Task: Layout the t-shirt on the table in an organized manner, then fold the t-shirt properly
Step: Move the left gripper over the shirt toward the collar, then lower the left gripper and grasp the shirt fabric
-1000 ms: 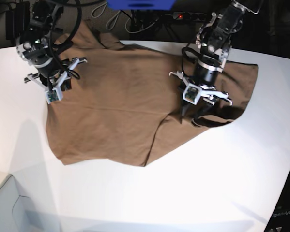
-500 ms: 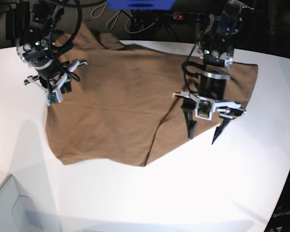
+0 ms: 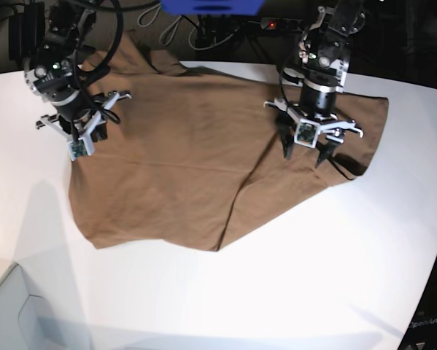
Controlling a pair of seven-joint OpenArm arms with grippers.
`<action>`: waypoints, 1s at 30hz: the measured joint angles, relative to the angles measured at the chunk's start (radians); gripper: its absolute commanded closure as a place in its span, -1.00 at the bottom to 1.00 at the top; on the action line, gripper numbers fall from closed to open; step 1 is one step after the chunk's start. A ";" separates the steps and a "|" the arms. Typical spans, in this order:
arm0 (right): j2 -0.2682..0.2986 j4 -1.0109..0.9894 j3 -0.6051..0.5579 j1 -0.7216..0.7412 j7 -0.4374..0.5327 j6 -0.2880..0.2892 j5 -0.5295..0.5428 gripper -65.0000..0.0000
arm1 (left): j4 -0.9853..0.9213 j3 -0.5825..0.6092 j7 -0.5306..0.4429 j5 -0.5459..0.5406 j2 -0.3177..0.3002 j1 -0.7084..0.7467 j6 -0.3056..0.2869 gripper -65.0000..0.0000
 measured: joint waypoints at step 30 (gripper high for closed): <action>0.000 0.000 0.001 -0.002 0.000 0.000 -0.002 0.75 | -0.017 0.003 0.099 -0.225 -0.003 -0.006 0.001 0.90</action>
